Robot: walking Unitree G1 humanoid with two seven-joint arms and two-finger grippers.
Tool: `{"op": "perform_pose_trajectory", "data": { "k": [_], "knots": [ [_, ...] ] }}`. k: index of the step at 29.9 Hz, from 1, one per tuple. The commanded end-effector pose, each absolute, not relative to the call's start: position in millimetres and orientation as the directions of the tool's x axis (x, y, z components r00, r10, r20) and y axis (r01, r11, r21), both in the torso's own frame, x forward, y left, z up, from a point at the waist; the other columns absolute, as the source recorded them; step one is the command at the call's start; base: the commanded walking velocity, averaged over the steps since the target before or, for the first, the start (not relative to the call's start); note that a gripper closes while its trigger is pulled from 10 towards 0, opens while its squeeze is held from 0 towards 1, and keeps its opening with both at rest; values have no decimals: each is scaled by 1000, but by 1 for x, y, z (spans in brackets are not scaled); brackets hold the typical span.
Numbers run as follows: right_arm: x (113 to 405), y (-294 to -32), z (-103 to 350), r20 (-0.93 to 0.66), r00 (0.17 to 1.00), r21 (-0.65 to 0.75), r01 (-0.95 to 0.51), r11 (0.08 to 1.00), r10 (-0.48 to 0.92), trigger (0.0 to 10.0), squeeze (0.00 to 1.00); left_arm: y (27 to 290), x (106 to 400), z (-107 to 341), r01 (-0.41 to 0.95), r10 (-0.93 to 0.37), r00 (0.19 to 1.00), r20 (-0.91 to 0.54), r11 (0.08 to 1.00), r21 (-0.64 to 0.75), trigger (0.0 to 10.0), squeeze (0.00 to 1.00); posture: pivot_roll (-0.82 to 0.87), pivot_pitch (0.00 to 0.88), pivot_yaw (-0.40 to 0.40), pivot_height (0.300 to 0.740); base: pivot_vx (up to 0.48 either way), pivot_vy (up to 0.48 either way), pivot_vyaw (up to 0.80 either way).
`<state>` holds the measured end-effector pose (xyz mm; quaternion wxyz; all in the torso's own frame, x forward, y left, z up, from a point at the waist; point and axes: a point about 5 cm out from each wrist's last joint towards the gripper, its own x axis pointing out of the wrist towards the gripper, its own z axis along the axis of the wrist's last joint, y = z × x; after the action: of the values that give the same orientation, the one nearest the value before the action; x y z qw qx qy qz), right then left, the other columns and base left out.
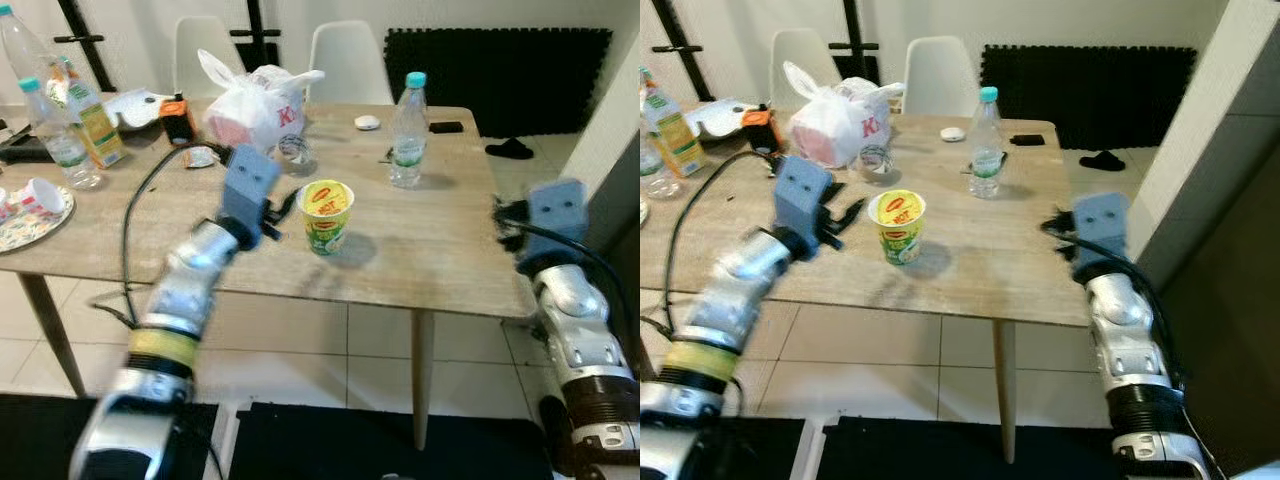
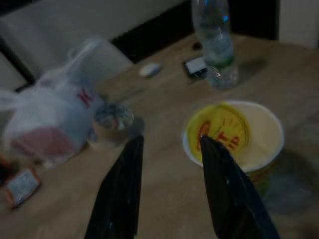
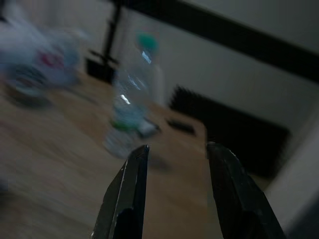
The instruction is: Restocking fridge
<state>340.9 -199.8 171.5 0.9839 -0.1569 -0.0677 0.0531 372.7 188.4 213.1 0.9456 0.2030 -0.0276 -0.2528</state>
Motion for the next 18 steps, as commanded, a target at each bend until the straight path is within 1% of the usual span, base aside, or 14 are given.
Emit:
{"op": "perform_pose_trajectory", "data": {
  "k": [1,3,5,7,8,9,10,11,13,14,15,16,17,18],
  "knots": [
    [340,-190,174,127,976,-320,-128,939,177,10000,0,193,373,208,500,-505,857,-103,768,399,10000,0,7,0,9,740,0,0,0],
    [337,-166,182,155,945,-320,-228,919,288,10000,0,201,382,220,570,-550,818,-165,743,349,10000,0,17,0,16,740,0,0,0],
    [337,-166,182,155,945,-320,-228,919,288,10000,0,201,382,220,570,-550,818,-165,743,349,10000,0,17,0,16,740,0,0,0],
    [336,-150,189,164,916,-335,-298,894,367,10000,0,194,386,228,648,-625,760,-179,705,288,10000,0,13,0,21,740,0,0,0],
    [336,-150,189,164,916,-335,-298,894,367,10000,0,194,386,228,648,-625,760,-179,705,288,10000,0,13,0,21,740,0,0,0],
    [337,-144,192,162,903,-345,-326,880,398,10000,0,189,386,228,682,-657,729,-194,671,290,10000,0,14,0,18,740,0,0,0],
    [339,-138,193,148,892,-353,-355,866,426,10000,0,186,385,229,691,-666,719,-199,654,307,10000,0,15,0,11,740,0,0,0],
    [339,-138,193,148,892,-353,-355,866,426,10000,0,186,385,229,691,-666,719,-199,654,307,10000,0,15,0,11,740,0,0,0],
    [345,-123,191,106,865,-386,-420,822,491,10000,0,187,385,229,660,-647,744,-169,671,338,10000,0,28,0,-13,740,0,0,0],
    [345,-123,191,106,865,-386,-420,822,491,10000,0,187,385,229,660,-647,744,-169,671,338,10000,0,28,0,-13,740,0,0,0],
    [349,-115,191,78,845,-411,-456,790,528,10000,0,192,383,227,599,-594,791,-142,709,372,10000,0,39,9,-31,740,0,0,0],
    [349,-115,191,78,845,-411,-456,790,528,10000,0,192,383,227,599,-594,791,-142,709,372,10000,0,39,9,-31,740,0,0,0],
    [354,-108,192,40,825,-426,-497,756,564,10000,0,200,382,221,528,-529,841,-112,758,383,10000,0,43,29,-40,740,0,0,0],
    [363,-96,194,-46,767,-454,-587,670,641,10000,0,207,370,196,370,-385,922,-42,845,386,10000,0,52,49,-47,740,0,0,0]
  ]
}}
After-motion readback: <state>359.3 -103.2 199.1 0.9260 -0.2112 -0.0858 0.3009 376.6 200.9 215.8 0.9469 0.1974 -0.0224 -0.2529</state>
